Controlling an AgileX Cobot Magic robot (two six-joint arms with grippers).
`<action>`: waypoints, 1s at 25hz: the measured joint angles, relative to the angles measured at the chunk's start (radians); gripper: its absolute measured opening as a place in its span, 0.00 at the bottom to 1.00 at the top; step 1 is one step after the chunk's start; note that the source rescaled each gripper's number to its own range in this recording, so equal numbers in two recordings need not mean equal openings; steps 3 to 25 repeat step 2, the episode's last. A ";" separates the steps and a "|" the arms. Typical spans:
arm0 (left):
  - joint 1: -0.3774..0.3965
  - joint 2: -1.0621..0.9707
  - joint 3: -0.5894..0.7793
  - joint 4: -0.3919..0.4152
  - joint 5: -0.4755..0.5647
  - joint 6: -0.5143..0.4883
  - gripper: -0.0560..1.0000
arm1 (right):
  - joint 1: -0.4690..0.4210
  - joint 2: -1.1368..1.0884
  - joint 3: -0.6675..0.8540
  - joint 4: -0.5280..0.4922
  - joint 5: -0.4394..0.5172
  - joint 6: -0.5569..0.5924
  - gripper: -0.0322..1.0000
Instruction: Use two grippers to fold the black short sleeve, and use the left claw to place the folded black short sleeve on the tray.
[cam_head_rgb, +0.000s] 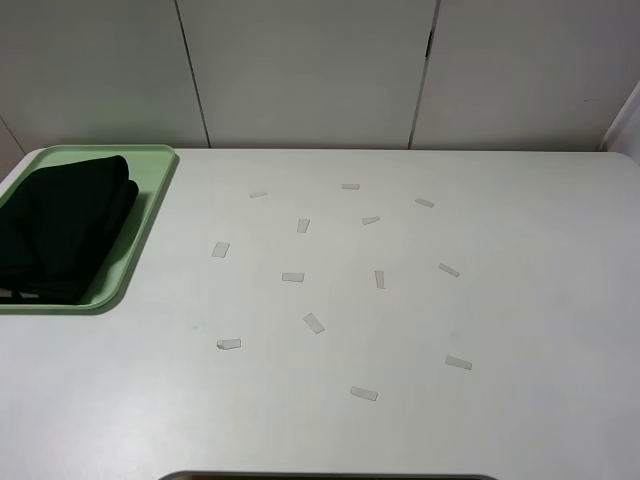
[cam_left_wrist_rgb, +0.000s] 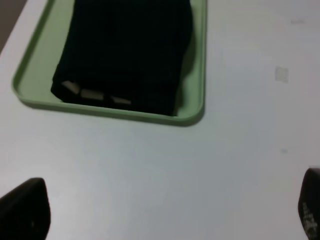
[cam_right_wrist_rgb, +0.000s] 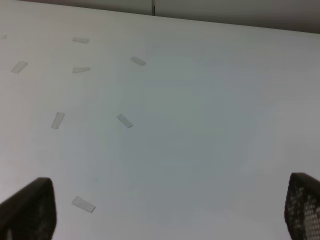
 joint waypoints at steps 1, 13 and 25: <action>0.000 0.000 0.000 0.000 0.000 0.000 1.00 | 0.000 0.000 0.000 0.000 0.000 0.000 1.00; 0.000 0.000 0.000 0.000 0.000 0.000 1.00 | 0.000 0.000 0.000 0.000 0.000 0.000 1.00; 0.000 0.000 0.000 0.000 0.000 0.000 1.00 | 0.000 0.000 0.000 0.000 0.000 0.000 1.00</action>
